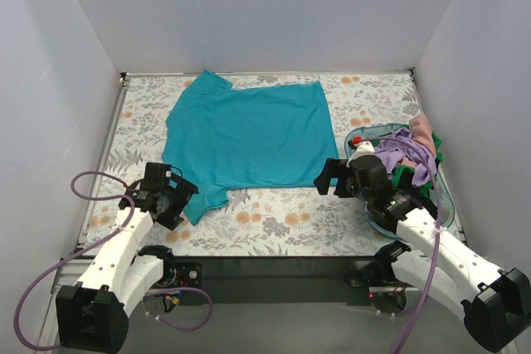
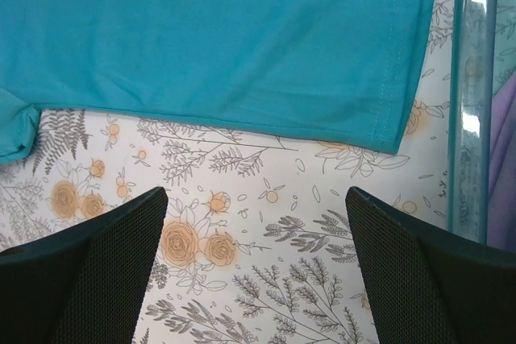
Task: Fold and stack the t-shirts
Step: Fold the tshirt
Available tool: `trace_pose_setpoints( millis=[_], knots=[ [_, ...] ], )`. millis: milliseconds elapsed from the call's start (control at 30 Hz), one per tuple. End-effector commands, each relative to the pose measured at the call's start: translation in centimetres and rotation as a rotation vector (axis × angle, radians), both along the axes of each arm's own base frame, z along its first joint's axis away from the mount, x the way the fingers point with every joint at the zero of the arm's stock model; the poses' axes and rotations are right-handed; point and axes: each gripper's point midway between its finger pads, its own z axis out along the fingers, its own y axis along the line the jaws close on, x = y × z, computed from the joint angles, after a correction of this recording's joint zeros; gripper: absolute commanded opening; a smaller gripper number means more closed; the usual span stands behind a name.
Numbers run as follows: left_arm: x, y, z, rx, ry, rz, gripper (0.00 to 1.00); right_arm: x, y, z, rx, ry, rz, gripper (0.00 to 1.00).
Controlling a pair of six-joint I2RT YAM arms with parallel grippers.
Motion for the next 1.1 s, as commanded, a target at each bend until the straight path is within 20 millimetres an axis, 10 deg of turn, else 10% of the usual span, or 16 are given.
trace_pose_setpoints(
  millis=[0, 333, 600, 1067],
  knots=[
    [-0.6, -0.6, -0.6, 0.002, 0.033, 0.027, 0.90, 0.3, -0.4, -0.8, 0.002, 0.020, -0.051, 0.98],
    [-3.4, 0.1, -5.6, 0.102, 0.231, 0.079, 0.68, 0.9, -1.3, -1.6, -0.054, 0.042, -0.097, 0.98],
    [-2.9, 0.1, -6.2, 0.110, 0.225, 0.080, 0.01, 0.8, -1.4, -3.5, -0.098, 0.102, -0.102, 0.98],
    [2.3, -0.4, -0.5, 0.103, -0.009, 0.055, 0.00, 2.6, -1.5, -5.9, -0.185, 0.177, -0.158, 0.97]
  ],
)
